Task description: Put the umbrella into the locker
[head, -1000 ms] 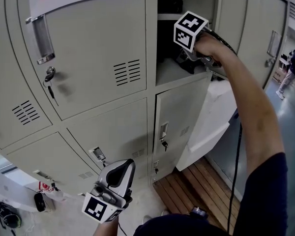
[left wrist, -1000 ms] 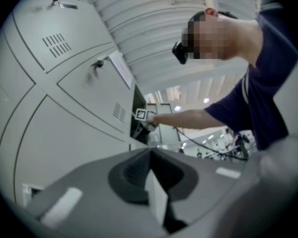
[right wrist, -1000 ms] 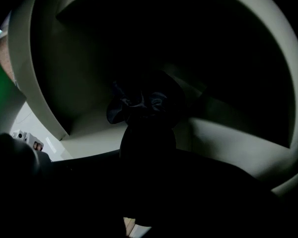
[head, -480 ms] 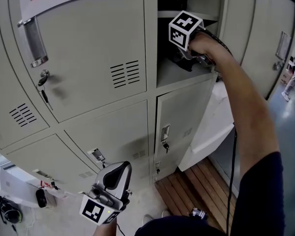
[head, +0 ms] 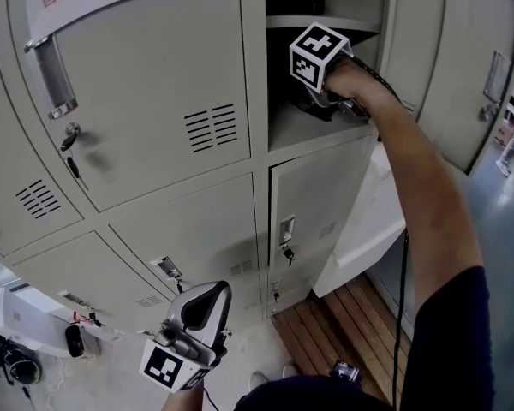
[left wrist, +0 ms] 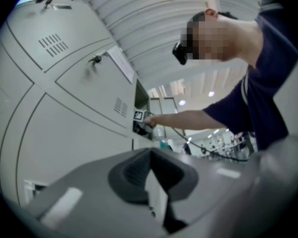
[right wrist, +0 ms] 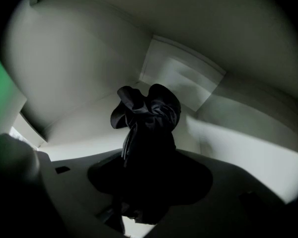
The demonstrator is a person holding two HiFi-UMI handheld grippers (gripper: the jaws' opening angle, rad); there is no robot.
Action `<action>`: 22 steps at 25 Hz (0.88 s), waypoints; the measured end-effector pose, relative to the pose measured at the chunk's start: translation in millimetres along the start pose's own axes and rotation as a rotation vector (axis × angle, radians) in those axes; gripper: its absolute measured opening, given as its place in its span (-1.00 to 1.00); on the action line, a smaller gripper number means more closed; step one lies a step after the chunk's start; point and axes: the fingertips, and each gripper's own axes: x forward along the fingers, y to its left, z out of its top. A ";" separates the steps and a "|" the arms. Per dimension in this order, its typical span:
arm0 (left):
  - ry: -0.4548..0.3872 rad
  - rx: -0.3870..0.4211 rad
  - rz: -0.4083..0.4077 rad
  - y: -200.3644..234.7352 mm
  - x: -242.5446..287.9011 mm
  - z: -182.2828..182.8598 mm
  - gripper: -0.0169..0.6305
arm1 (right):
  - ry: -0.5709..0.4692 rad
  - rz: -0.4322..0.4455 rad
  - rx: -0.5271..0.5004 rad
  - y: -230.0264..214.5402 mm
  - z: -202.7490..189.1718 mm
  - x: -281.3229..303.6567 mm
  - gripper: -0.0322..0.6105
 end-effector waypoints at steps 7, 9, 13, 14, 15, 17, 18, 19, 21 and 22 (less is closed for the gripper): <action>0.010 0.004 -0.004 -6.3 -1.5 -5.1 -0.94 | -0.043 -0.004 -0.004 1.9 -0.1 2.6 -0.16; 0.014 0.004 -0.004 -7.7 -1.9 -6.2 -0.94 | -0.067 -0.006 -0.002 2.2 1.7 2.0 -0.15; 0.021 0.001 0.001 -8.8 -2.6 -5.9 -0.94 | -0.118 -0.013 0.013 2.2 6.5 -2.0 -0.08; 0.023 0.001 0.001 -9.2 -2.6 -5.5 -0.94 | -0.126 -0.017 0.012 2.6 7.4 -2.7 -0.07; 0.025 0.001 0.001 -9.7 -2.6 -5.2 -0.94 | -0.133 -0.022 0.009 3.0 8.4 -3.4 -0.06; 0.031 0.005 -0.003 -11.0 -2.8 -5.2 -0.94 | -0.148 -0.032 0.001 4.0 10.5 -5.2 -0.03; 0.033 0.009 -0.007 -11.6 -3.1 -5.6 -0.94 | -0.156 -0.036 -0.004 4.8 11.6 -6.5 -0.02; 0.035 0.011 -0.010 -12.1 -3.6 -6.0 -0.94 | -0.164 -0.038 -0.011 5.9 12.7 -8.0 -0.01; 0.036 0.007 -0.011 -12.6 -4.1 -5.5 -0.94 | -0.183 -0.035 -0.020 8.7 15.2 -11.9 0.01; 0.036 0.002 -0.011 -12.9 -4.2 -4.9 -0.94 | -0.193 -0.035 -0.021 9.9 16.5 -14.1 0.01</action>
